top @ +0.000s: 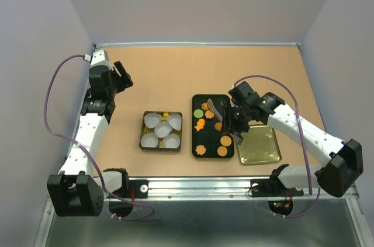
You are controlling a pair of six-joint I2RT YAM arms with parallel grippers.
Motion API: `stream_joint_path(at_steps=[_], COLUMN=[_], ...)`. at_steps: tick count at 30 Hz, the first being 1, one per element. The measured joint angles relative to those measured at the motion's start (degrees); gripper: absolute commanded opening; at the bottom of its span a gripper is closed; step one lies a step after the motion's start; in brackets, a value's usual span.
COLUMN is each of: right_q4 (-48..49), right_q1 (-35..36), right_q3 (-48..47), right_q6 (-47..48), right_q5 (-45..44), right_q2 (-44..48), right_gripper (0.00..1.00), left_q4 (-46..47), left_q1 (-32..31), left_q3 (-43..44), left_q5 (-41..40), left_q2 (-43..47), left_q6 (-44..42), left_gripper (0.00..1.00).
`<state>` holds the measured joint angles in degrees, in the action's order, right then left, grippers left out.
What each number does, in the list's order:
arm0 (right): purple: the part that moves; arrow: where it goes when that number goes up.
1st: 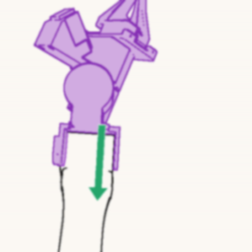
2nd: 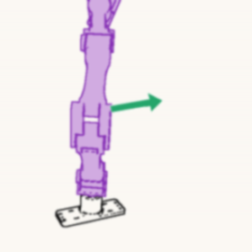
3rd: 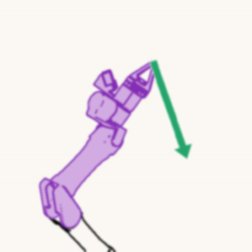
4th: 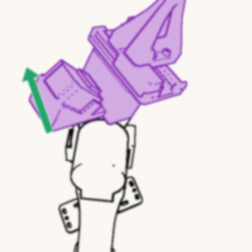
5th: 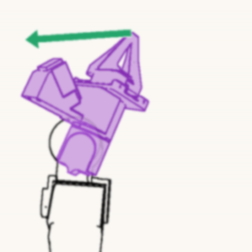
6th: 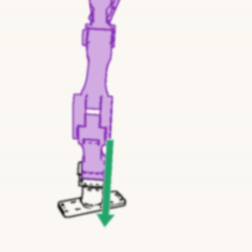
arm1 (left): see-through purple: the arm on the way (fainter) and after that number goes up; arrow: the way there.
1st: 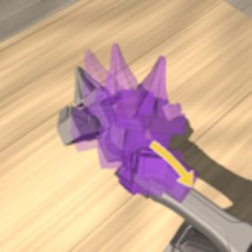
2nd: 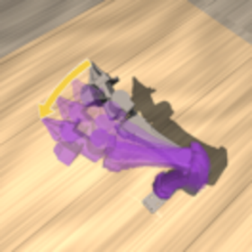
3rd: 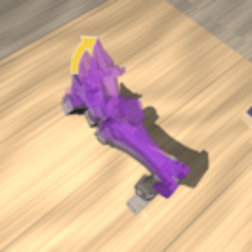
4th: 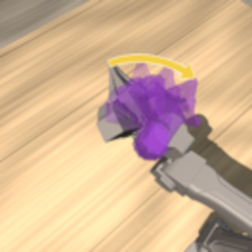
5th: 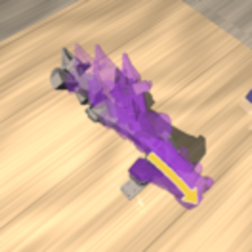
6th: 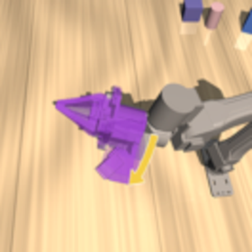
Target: Pack the cookies
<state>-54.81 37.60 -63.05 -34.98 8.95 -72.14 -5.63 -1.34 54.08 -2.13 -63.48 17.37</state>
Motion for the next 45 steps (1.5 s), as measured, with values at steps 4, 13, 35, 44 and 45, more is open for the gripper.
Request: stream_joint_path(at_steps=[4,13,35,44,45], right_q4=[0.7,3.1,6.5,6.2,6.0], right_q1=[0.0,0.3,3.0,3.0,3.0], right_q3=[0.9,3.9,4.0,3.9,3.9], right_q6=[0.0,0.0,0.0,0.0,0.1], right_q5=[-0.5,-1.0,-0.2,-1.0,-1.6], right_q2=[-2.8,-6.8,-10.0,-10.0,-10.0], right_gripper=[0.52,0.52,0.35,0.3,0.3], left_q4=[1.2,3.2,3.9,3.9,3.9], left_q1=[0.3,0.5,0.7,0.7,0.7], left_q3=[-1.9,-6.3,-6.4,-6.4,-6.5], left_q5=[-0.1,-0.1,-0.1,-0.1,-0.1], left_q2=[1.1,1.5,1.5,1.5,1.5], left_q6=[-0.6,-0.6,-0.6,-0.6,-0.6], left_gripper=[0.77,0.76,0.76,0.76,0.76])
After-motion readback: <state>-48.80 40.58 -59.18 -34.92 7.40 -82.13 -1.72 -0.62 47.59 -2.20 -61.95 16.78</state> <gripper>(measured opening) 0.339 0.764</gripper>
